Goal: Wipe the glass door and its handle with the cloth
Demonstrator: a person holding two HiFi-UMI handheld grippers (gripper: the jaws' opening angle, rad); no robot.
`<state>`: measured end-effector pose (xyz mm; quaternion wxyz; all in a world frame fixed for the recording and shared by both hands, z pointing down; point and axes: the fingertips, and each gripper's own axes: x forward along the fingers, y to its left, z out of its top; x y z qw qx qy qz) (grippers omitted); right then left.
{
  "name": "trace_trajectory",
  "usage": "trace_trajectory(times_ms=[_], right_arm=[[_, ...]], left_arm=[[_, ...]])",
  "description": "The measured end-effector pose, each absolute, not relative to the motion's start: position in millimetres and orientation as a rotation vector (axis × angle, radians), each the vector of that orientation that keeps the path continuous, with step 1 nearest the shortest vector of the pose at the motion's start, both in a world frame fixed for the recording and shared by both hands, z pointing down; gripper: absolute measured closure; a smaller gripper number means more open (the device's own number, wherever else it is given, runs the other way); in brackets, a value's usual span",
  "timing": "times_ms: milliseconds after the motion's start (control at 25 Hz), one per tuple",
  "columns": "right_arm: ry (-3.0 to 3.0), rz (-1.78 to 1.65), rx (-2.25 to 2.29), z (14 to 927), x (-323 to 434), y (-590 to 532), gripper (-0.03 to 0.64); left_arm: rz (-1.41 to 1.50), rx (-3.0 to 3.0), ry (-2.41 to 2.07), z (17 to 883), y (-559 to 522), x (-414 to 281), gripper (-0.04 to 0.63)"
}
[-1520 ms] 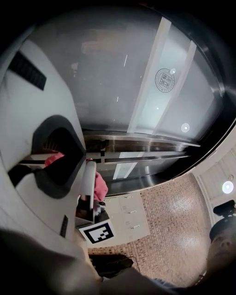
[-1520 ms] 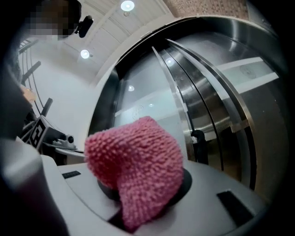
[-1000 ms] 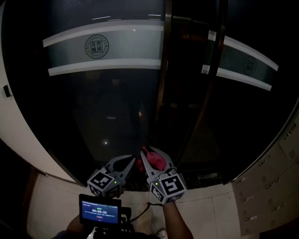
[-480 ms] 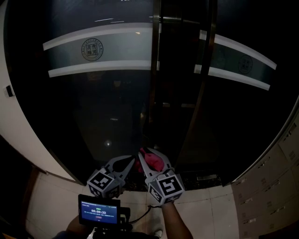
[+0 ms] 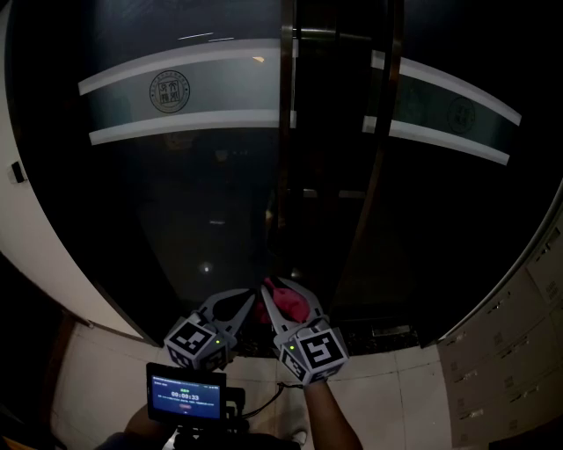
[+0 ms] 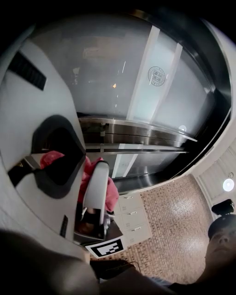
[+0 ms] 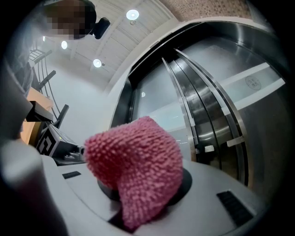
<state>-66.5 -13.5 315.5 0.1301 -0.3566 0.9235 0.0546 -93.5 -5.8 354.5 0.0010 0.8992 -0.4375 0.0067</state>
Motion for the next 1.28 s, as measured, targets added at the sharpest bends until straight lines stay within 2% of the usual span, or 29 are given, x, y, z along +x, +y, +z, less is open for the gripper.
trace_trajectory(times_ms=[1280], right_arm=[[2.685,0.143,-1.063,324,-48,-10,0.545]], left_arm=[[0.018,2.818,-1.354,357,-1,-75,0.584]])
